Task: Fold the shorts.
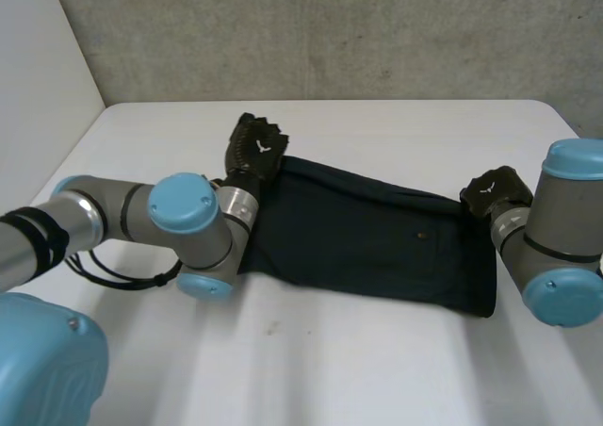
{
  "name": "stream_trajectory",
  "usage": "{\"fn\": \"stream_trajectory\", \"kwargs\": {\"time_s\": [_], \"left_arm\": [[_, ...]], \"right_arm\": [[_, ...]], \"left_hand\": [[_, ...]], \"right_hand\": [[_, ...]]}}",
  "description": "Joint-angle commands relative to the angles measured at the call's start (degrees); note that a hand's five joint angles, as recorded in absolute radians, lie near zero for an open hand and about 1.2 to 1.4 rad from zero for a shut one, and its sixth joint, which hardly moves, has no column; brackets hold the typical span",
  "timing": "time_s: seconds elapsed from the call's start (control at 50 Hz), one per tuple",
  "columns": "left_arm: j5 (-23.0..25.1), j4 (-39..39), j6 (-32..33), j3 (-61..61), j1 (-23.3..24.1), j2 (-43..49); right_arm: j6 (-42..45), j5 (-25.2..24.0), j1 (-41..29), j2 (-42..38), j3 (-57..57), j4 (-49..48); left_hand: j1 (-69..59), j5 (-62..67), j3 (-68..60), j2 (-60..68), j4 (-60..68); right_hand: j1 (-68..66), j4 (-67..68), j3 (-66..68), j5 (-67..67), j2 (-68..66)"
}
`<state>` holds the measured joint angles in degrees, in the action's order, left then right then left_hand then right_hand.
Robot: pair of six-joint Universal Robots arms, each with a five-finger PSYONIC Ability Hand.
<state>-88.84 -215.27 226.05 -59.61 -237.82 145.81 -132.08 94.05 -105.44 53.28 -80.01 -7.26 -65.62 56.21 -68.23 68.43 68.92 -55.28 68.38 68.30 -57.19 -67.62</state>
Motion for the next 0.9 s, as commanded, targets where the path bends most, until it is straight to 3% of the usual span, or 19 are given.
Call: {"fn": "stream_trajectory", "kwargs": {"time_s": [0.02,0.04,0.06,0.08,0.18,0.34,0.42,0.52,0.58,0.66,0.74,0.86,0.9], "left_arm": [[3.3,-4.5,-0.2,0.7,0.1,2.8],[3.1,-4.6,-0.2,0.6,0.1,2.8],[2.6,-4.9,-0.1,0.4,0.1,2.7],[2.4,-5.0,-0.2,0.2,0.1,2.7],[-0.5,-5.4,-0.4,-1.3,0.3,0.7],[-5.7,-4.1,-2.9,-14.1,0.1,-14.7],[-6.2,0.5,-7.4,-23.2,0.1,-23.3],[-6.3,11.4,-20.8,-32.7,0.4,-32.3],[-6.4,15.0,-27.9,-35.6,0.8,-34.7],[-6.4,17.2,-39.1,-40.4,0.7,-37.2],[-7.2,16.0,-40.6,-41.8,0.7,-37.5],[-8.8,14.8,-40.6,-41.7,0.4,-37.4],[-8.9,14.8,-40.6,-41.7,0.2,-37.4]], "right_arm": [[-0.5,2.4,0.1,-2.4,1.5,-6.2],[-0.9,2.5,0.1,-2.0,1.2,-8.4],[-0.9,2.5,0.2,-1.8,1.1,-9.3],[-1.0,2.5,0.4,-1.4,1.1,-10.3],[-2.0,1.0,0.6,4.2,0.7,-12.3],[-8.7,-0.3,0.7,14.5,-4.5,-5.7],[-16.0,-3.8,0.8,20.2,-8.8,4.6],[-25.6,-12.0,1.9,22.1,-16.1,11.9],[-29.3,-16.7,3.7,22.2,-22.2,9.0],[-31.0,-17.5,5.1,22.2,-27.6,0.2],[-30.4,-15.9,4.9,21.2,-29.9,-6.3],[-28.4,-13.0,5.0,16.9,-29.9,-7.3],[-27.2,-12.2,5.0,15.0,-29.3,-7.3]], "left_hand": [[18.6,-19.2,21.2,-21.4,-21.9],[30.4,-31.0,33.0,-33.2,-33.7],[52.0,-52.6,54.6,-54.8,-55.3],[55.6,-56.2,58.2,-58.4,-58.9],[55.6,-56.2,58.2,-58.4,-58.9],[55.6,-56.2,58.2,-58.4,-58.9],[55.4,-56.0,58.0,-58.2,-58.7],[54.4,-55.0,57.0,-57.2,-57.7],[54.2,-54.8,56.8,-57.0,-57.5],[53.7,-54.3,56.3,-56.5,-57.0],[53.6,-54.1,56.2,-56.4,-56.9],[53.6,-54.1,56.2,-56.4,-56.9],[53.6,-54.1,56.2,-56.4,-56.9]], "right_hand": [[-11.8,-1.3,-1.2,0.1,0.6],[20.1,-33.2,-33.2,32.1,32.5],[34.0,-47.1,-47.0,45.9,46.3],[45.3,-58.4,-58.3,57.2,57.6],[45.3,-58.4,-58.3,57.2,57.6],[45.3,-58.4,-58.3,57.2,57.6],[45.3,-58.4,-58.3,57.2,57.6],[45.3,-58.4,-58.3,57.2,57.6],[45.3,-58.4,-58.3,57.2,57.6],[45.3,-58.4,-58.3,57.2,57.6],[41.5,-54.6,-54.5,53.4,53.8],[29.6,-42.7,-42.6,41.5,41.9],[10.1,-23.2,-23.1,22.0,22.5]]}}
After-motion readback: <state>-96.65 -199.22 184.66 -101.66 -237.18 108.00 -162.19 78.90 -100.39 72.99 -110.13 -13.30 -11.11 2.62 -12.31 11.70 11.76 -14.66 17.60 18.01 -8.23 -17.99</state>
